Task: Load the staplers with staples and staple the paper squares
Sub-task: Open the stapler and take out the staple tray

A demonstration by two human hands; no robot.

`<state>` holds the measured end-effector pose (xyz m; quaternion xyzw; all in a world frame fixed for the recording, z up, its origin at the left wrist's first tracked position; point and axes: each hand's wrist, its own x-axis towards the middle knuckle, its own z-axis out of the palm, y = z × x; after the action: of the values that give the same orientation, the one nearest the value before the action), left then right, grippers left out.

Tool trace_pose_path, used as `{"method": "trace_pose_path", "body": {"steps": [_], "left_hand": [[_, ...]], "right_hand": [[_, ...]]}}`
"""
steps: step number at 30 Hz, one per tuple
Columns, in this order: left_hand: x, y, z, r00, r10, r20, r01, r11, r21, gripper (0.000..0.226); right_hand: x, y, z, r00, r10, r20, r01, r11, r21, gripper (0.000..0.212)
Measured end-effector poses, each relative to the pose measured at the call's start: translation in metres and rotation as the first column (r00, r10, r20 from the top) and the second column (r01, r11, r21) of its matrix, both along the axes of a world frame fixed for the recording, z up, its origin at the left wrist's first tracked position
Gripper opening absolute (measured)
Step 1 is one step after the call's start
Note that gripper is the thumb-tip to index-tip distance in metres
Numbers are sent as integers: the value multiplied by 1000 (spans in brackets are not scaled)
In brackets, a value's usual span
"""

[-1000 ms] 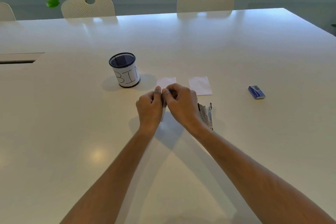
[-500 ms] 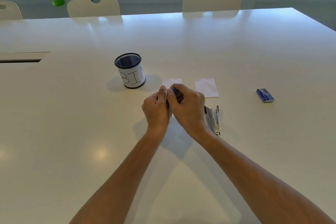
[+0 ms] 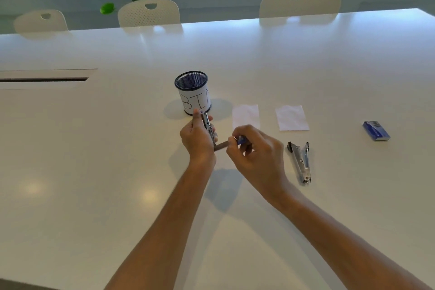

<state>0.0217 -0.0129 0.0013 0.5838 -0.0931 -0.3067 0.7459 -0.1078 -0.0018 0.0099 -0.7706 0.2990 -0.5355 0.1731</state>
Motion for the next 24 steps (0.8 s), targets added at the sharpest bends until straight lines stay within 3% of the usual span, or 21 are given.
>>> {"method": "trace_pose_path", "body": {"steps": [9,18,24], "left_hand": [[11,-2,3,972,-1,-234,-26,993,-112,42],[10,-4,-1,975,-55,-217,31,993,-111,43],[2,-7,-3,966,-148,-211,123,985,-125,42]], "right_hand": [[-7,16,-12,965,48,-260,-24,995,95,18],[4,15,-20,913,70,-403,23,975,222,39],[7,11,-15,889,21,-457,89,972,218,27]]}}
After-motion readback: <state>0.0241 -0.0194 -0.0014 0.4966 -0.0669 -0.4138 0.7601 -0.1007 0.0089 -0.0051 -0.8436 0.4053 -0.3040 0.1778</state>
